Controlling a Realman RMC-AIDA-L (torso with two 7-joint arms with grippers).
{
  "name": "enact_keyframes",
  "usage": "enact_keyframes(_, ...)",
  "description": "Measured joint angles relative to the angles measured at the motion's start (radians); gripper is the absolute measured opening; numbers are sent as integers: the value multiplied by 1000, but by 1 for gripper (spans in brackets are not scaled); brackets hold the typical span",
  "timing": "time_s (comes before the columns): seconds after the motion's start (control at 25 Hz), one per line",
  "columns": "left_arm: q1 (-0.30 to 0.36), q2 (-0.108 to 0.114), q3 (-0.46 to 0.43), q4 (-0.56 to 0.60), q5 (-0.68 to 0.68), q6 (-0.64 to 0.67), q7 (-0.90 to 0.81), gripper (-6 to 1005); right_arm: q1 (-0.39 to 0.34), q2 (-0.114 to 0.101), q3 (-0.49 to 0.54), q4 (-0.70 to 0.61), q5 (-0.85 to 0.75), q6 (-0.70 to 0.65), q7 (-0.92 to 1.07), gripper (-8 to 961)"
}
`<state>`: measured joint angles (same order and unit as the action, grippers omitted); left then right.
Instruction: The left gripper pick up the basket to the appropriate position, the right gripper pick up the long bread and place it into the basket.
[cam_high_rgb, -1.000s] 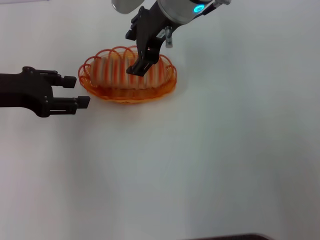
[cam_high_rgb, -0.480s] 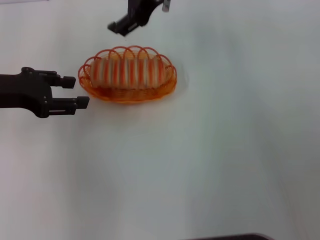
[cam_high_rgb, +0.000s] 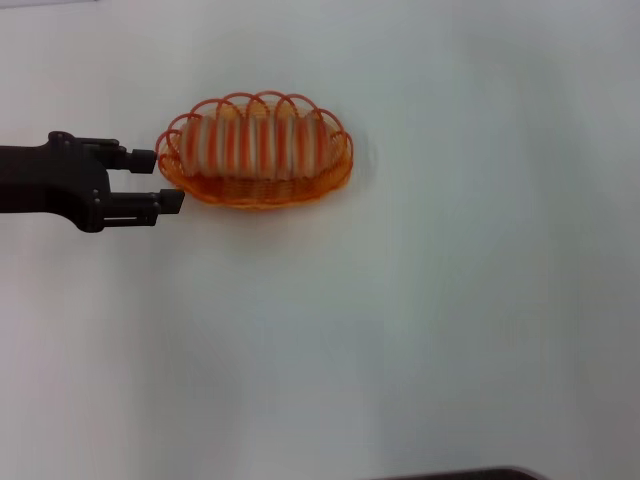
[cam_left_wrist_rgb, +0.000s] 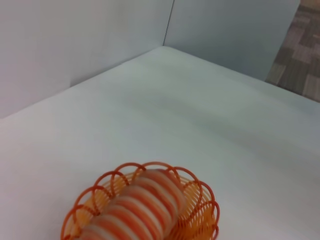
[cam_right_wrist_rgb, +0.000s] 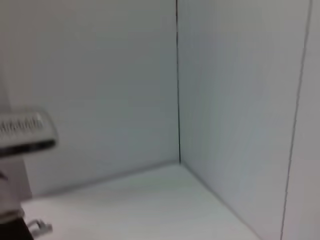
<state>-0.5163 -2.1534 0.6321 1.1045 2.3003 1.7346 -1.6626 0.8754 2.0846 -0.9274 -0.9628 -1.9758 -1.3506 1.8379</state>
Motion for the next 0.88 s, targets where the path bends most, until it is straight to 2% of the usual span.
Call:
enact_keyframes(0.36,-1,0,0,-2,-30,-1,-2,643,-123,-1,149,1,148,-148,-44,839)
enact_keyframes(0.44,-2,0,0,-2,-32,-1,-2,643,-159,-1,174,2,191,-180,-57,839)
enact_keyframes(0.48,-2,0,0,-2,-35,-2,-2,643,-201,-2,192,2,245,-207,-75,839)
enact_keyframes(0.52,-2,0,0,-2,-39,-2,-2,643,-201,-2,192,2,245,-207,-75,839)
enact_keyframes(0.88,1,0,0,-1,-56,-3,1,641,-373,6,205,12,373,-203,-165,839)
